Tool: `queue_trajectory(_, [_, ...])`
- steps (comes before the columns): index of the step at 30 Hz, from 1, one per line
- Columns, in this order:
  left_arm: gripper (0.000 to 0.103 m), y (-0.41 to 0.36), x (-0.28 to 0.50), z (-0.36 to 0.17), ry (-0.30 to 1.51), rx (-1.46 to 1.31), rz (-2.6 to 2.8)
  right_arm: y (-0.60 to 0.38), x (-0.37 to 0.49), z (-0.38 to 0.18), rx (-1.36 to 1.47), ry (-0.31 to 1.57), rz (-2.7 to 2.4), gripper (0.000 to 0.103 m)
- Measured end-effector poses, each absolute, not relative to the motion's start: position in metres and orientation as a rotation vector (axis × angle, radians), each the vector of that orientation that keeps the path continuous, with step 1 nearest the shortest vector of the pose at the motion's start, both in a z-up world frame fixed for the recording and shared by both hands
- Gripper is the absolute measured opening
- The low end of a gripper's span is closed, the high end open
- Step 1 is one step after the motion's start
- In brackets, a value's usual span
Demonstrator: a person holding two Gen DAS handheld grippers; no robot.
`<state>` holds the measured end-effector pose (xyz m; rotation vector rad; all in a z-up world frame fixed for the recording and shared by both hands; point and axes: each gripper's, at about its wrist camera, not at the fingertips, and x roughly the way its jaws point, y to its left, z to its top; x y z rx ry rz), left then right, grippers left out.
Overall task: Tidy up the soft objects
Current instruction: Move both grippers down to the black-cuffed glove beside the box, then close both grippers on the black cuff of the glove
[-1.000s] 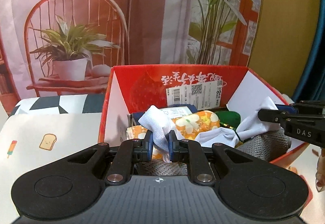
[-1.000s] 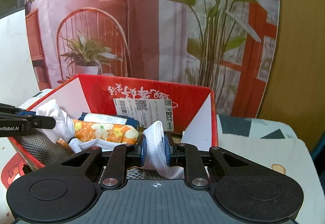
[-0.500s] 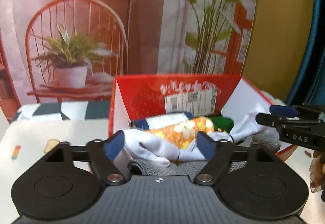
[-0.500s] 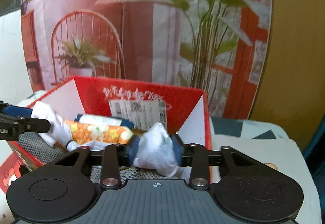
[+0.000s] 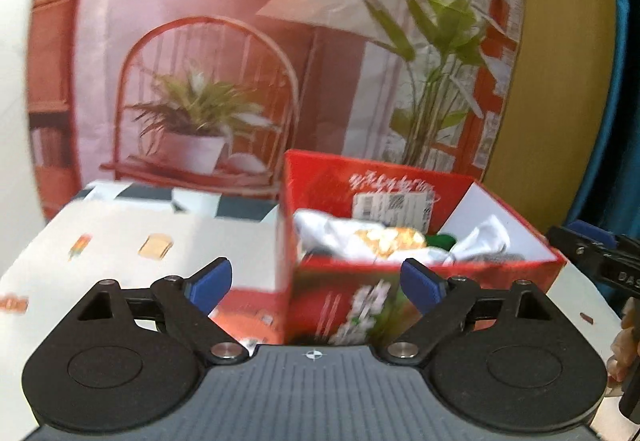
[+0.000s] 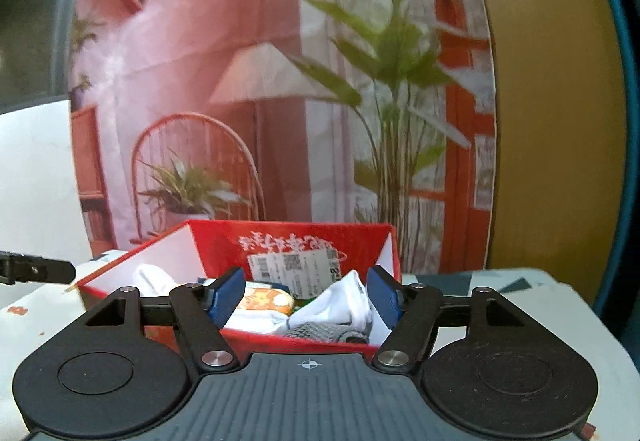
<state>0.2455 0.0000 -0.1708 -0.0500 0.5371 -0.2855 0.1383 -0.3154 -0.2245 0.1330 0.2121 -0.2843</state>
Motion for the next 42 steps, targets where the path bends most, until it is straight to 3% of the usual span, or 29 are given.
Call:
queue_trajectory(5, [0.093,0.017,0.238,-0.191,0.578,-0.076,-0.239,-0.294,0.121,-0.242,0.114,0.192,-0.255,0.064])
queue_trajectory(12, [0.090,0.021,0.245,-0.211,0.631,-0.087,-0.238,-0.276,0.128,-0.273,0.128,0.305,-0.215,0.063])
queue_trajectory(20, [0.080,0.022,0.265,-0.235,0.715,-0.164,-0.283,-0.270,0.149,-0.304,0.218,0.450,-0.201,0.059])
queue_trajectory(42, [0.074,0.005,0.284,-0.274,0.778,-0.163,-0.316,-0.277,0.191,-0.331,0.311,0.589,-0.179,0.054])
